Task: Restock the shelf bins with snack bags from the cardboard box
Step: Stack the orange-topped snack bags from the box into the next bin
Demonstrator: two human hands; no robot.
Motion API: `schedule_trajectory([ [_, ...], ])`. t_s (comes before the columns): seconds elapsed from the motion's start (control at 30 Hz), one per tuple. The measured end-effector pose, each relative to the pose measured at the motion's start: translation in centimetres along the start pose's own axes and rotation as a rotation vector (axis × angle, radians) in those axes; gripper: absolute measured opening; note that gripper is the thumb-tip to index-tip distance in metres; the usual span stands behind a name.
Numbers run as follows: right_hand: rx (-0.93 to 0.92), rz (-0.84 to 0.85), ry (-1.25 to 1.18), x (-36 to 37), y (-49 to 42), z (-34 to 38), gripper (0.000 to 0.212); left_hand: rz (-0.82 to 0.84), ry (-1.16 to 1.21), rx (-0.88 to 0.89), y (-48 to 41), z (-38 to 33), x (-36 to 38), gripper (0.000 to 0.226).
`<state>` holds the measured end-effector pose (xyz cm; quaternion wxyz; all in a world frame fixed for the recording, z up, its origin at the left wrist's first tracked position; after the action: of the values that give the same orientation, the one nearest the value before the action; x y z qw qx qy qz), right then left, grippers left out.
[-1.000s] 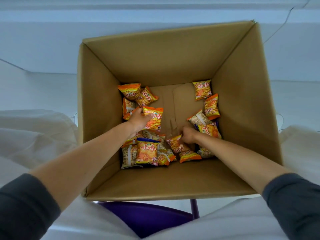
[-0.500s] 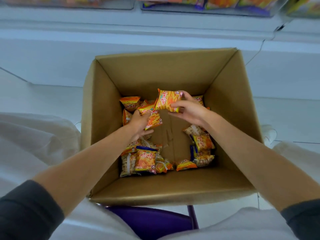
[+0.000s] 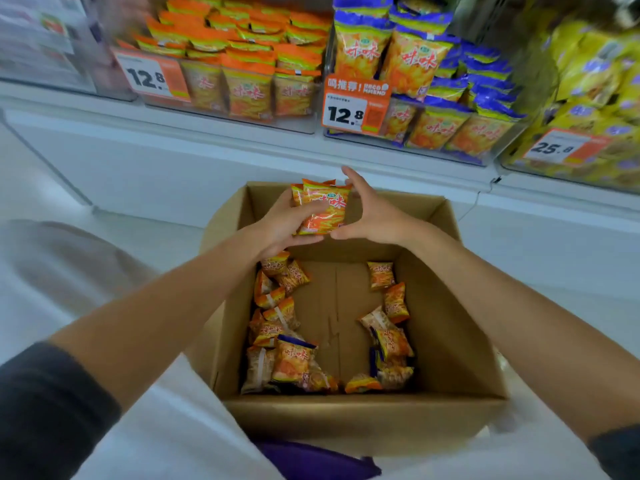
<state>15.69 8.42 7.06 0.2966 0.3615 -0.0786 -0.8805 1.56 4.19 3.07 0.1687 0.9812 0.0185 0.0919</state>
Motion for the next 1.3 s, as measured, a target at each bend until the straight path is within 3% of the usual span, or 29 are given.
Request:
schedule_trajectory([
  [0.1,-0.146,0.023,0.204,-2.3,-0.1,6.2,0.11,0.105,-0.198,0.054,0.4,-4.2,-1.0,0.06],
  [0.23,-0.177,0.097,0.485,-3.6,-1.2,12.3,0.098,0.129,-0.208,0.131,0.1,-9.3,-2.6,0.069],
  [0.37,-0.284,-0.044,0.736,-5.1,-2.7,17.9,0.104,0.171,-0.23,0.232,-0.6,-14.7,-3.8,0.064],
  [0.5,-0.305,-0.174,0.704,-7.9,-5.6,21.7,0.069,0.165,-0.428,0.363,-2.2,-20.4,-5.0,0.078],
  [0.6,-0.287,-0.17,0.624,-9.2,-7.9,23.2,0.05,0.167,-0.493,0.319,-4.1,-22.7,-7.3,0.097],
  [0.67,-0.236,-0.139,0.623,-10.0,-9.4,23.1,0.06,0.217,-0.484,0.211,-5.2,-22.8,-8.6,0.095],
  [0.73,-0.183,-0.107,0.578,-10.6,-10.3,23.0,0.099,0.238,-0.494,0.178,-6.1,-23.0,-9.3,0.079],
  [0.83,-0.15,-0.082,0.472,-10.8,-10.6,23.2,0.119,0.169,-0.62,0.263,-7.3,-23.9,-10.0,0.08],
  [0.87,-0.13,-0.105,0.476,-11.0,-10.6,23.3,0.116,0.127,-0.613,0.309,-7.8,-24.3,-10.5,0.077],
  [0.97,-0.063,-0.182,0.607,-12.2,-11.1,22.9,0.072,-0.088,-0.47,0.413,-8.9,-24.9,-13.3,0.074],
  [1.07,-0.016,-0.19,0.772,-11.7,-11.7,22.7,0.058,-0.267,-0.389,0.522,-9.2,-24.5,-16.0,0.068],
  [1.17,-0.015,-0.161,0.92,-10.1,-13.2,22.7,0.054,-0.318,-0.36,0.548,-9.5,-24.1,-16.9,0.05],
  [1.3,0.047,-0.025,1.009,-8.9,-15.5,22.4,0.021,-0.297,-0.372,0.55,-10.0,-23.6,-16.4,0.062],
])
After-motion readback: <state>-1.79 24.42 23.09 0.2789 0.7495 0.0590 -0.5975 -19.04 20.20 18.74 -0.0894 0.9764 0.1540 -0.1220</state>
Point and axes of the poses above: each hand's wrist, its own y-axis away from the middle knuckle, its own x-axis out of the palm, z = x × y, the point moved 7 cm from there along -y, towards the middle knuckle, and after that the axes turned 7 degrees about x, right-handed, at the moved point
